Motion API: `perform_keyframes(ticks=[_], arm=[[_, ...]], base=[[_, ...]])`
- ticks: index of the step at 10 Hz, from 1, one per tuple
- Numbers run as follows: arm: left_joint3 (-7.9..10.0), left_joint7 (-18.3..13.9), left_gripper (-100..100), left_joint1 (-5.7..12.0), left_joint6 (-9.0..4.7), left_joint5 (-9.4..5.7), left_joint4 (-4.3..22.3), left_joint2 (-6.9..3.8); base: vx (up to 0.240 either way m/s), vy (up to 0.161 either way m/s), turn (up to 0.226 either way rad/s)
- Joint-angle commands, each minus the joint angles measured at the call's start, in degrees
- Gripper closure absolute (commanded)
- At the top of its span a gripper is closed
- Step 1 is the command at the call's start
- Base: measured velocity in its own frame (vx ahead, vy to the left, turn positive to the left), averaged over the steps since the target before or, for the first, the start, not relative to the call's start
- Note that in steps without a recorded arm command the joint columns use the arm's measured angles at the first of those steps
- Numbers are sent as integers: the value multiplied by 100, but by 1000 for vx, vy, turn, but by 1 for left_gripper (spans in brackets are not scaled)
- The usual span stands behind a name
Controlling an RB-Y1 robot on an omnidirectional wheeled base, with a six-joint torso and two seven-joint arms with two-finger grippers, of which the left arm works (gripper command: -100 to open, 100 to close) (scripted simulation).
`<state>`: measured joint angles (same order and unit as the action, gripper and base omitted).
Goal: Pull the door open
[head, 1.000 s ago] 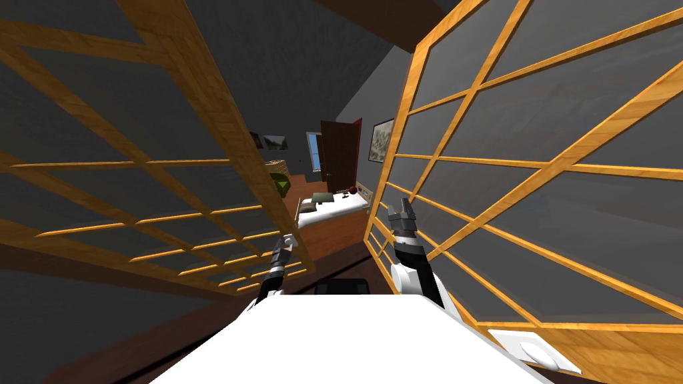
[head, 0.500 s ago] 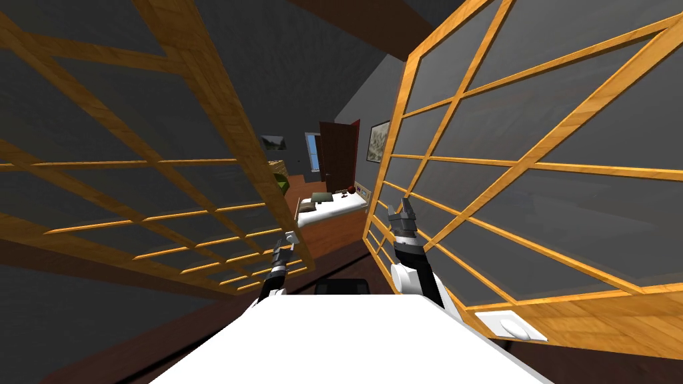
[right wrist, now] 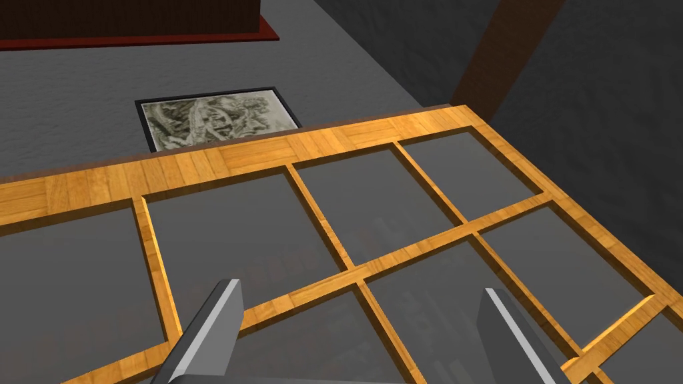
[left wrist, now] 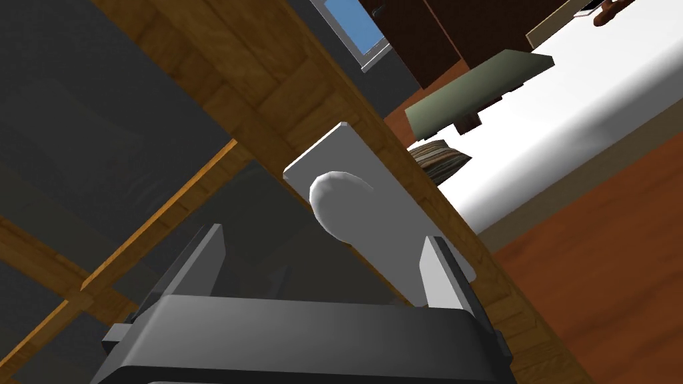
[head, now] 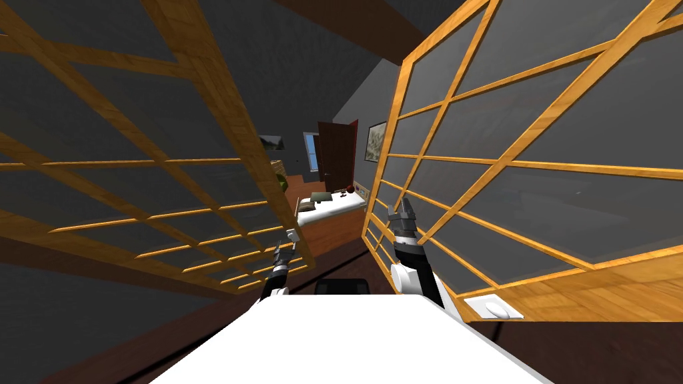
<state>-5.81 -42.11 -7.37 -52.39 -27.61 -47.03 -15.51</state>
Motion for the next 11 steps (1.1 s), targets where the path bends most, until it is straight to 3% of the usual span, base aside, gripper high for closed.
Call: perform_keyframes(ticks=[1, 3, 4, 6, 9, 11], arm=[[-36, -170, -100, -9, 12, -70, -32, 4], [-176, -550, -100, -35, 53, -344, -141, 22], [-176, -645, -100, -35, 53, -344, -141, 22], [-312, -1014, -100, -60, 92, -607, -246, 39], [-377, -1350, -100, -71, 111, -733, -296, 48], [-498, -1728, -100, -94, 146, -968, -389, 63]], base=[[-41, 8, -20], [-63, 15, -51], [-54, 18, -20], [-64, 14, -44], [-51, 7, -26], [-54, 17, -42]])
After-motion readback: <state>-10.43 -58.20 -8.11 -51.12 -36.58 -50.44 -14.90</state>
